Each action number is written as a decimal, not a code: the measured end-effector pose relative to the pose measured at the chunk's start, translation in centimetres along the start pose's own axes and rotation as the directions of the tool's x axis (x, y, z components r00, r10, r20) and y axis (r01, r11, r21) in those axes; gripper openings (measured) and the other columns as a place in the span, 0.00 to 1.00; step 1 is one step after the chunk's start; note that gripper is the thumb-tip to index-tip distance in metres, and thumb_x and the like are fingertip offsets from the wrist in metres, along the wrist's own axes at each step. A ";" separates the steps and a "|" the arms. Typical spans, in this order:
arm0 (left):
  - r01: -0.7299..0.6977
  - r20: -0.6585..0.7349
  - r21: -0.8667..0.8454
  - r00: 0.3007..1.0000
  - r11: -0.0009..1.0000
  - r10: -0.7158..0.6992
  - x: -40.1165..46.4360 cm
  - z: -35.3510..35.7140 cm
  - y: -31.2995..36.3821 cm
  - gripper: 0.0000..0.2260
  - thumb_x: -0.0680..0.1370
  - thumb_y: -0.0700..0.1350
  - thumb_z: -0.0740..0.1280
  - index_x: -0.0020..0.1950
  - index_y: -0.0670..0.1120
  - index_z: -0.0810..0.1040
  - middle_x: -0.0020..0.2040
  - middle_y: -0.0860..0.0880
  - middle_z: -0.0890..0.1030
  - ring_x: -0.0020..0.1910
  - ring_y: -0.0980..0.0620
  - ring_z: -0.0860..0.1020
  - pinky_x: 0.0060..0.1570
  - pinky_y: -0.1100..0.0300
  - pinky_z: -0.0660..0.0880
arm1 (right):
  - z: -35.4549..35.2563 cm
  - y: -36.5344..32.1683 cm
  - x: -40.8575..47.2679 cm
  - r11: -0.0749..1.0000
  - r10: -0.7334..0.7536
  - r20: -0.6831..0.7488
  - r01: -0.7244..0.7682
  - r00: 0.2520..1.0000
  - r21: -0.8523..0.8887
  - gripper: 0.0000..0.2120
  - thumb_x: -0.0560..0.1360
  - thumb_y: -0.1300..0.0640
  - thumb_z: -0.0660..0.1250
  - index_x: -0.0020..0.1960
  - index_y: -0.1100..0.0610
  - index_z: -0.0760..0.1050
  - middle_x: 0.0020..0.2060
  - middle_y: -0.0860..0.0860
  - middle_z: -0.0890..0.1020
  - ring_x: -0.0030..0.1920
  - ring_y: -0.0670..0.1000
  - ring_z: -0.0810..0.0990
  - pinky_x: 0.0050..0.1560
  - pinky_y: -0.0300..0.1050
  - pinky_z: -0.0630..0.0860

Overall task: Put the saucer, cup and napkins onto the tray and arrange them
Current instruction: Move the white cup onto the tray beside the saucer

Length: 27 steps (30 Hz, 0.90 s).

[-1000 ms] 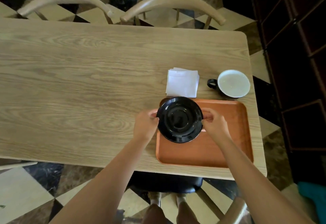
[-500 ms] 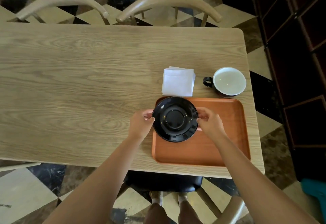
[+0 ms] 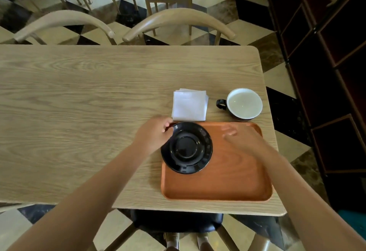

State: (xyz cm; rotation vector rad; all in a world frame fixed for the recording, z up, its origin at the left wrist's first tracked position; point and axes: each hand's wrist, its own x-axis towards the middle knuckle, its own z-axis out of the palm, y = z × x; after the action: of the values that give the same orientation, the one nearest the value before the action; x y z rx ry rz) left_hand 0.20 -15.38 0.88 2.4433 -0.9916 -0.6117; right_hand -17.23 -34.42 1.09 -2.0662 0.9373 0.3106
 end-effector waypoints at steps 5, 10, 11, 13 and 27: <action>-0.410 -0.169 0.265 0.871 0.872 0.461 3.6 1.3 5.5 0.15 0.70 0.43 0.71 0.56 0.42 0.78 0.53 0.43 0.81 0.47 0.42 0.80 0.42 0.52 0.77 | -3.9 1.5 0.3 0.975 -0.208 -0.400 0.155 0.893 -0.162 0.16 0.73 0.59 0.67 0.60 0.54 0.75 0.58 0.54 0.78 0.57 0.54 0.75 0.52 0.47 0.72; -0.516 -0.032 0.353 0.827 0.780 0.561 7.1 5.3 8.9 0.26 0.72 0.48 0.70 0.68 0.43 0.69 0.70 0.39 0.67 0.69 0.41 0.65 0.65 0.44 0.65 | -4.6 5.3 2.2 0.893 -0.247 -0.367 0.063 0.897 -0.446 0.23 0.73 0.52 0.67 0.67 0.54 0.69 0.72 0.53 0.65 0.72 0.56 0.57 0.64 0.59 0.67; -0.517 0.001 0.379 0.830 0.768 0.558 7.7 6.2 9.1 0.27 0.73 0.50 0.68 0.69 0.44 0.66 0.72 0.40 0.64 0.71 0.42 0.62 0.67 0.44 0.63 | -4.5 6.0 2.6 0.884 -0.241 -0.339 0.062 0.909 -0.463 0.24 0.73 0.51 0.67 0.68 0.53 0.68 0.73 0.52 0.62 0.73 0.56 0.55 0.65 0.59 0.66; -0.510 0.036 0.421 0.836 0.751 0.547 8.6 7.8 9.3 0.28 0.73 0.52 0.67 0.70 0.46 0.64 0.74 0.41 0.60 0.72 0.44 0.59 0.69 0.43 0.60 | -4.3 7.2 3.2 0.883 -0.278 -0.326 0.106 0.904 -0.457 0.25 0.73 0.52 0.67 0.68 0.53 0.68 0.74 0.52 0.62 0.73 0.56 0.56 0.63 0.59 0.68; -0.452 -0.142 0.105 0.875 0.886 0.463 9.1 9.9 10.7 0.17 0.68 0.49 0.74 0.49 0.40 0.79 0.61 0.43 0.75 0.56 0.42 0.74 0.50 0.48 0.75 | -4.9 8.7 3.7 0.702 -0.687 -0.368 0.441 0.627 -0.560 0.12 0.61 0.67 0.78 0.43 0.66 0.81 0.46 0.63 0.84 0.49 0.64 0.82 0.45 0.59 0.81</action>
State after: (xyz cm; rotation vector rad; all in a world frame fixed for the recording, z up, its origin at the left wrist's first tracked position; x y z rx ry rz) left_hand -5.03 -31.09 -3.52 2.1500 -1.4754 -0.2119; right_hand -21.39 -43.41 -2.78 -2.8182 0.4532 -0.5317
